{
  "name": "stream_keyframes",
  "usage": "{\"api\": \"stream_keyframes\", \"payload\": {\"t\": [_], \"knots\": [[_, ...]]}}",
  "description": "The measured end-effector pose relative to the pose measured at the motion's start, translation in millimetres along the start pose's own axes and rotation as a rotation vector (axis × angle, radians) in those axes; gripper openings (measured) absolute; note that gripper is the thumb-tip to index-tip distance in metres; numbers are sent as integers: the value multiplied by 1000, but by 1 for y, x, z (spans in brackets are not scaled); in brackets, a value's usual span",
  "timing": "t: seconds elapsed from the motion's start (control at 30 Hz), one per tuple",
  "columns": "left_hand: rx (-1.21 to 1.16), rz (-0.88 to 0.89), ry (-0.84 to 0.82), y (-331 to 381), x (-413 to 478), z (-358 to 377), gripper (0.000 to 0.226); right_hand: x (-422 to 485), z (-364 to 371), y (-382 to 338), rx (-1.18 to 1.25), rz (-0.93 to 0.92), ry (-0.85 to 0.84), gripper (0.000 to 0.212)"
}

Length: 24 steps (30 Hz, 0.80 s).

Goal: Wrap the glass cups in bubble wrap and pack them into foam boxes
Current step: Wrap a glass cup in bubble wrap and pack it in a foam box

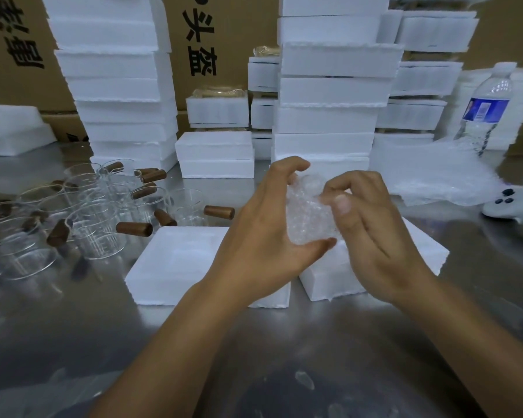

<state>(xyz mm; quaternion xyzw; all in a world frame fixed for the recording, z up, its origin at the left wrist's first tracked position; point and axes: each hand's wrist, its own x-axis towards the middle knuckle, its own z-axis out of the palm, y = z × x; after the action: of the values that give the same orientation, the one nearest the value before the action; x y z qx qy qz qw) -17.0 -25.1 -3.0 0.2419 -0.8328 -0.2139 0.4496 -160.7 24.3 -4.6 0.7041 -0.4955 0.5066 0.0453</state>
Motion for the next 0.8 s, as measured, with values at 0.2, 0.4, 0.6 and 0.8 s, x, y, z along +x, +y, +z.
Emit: {"api": "stream_keyframes", "payload": {"t": [0.2, 0.4, 0.6, 0.8], "knots": [[-14, 6, -16, 6, 0, 2, 75, 2, 1, 4, -73, -42, -9, 55], [-125, -75, 85, 1, 2, -2, 67, 6, -12, 9, 67, 94, 283, 19], [-440, -183, 102, 1, 5, -8, 65, 12, -18, 12, 496, 456, 197, 22], [-406, -306, 5, -2, 5, -3, 86, 14, -21, 11, 553, 565, 234, 11]]}}
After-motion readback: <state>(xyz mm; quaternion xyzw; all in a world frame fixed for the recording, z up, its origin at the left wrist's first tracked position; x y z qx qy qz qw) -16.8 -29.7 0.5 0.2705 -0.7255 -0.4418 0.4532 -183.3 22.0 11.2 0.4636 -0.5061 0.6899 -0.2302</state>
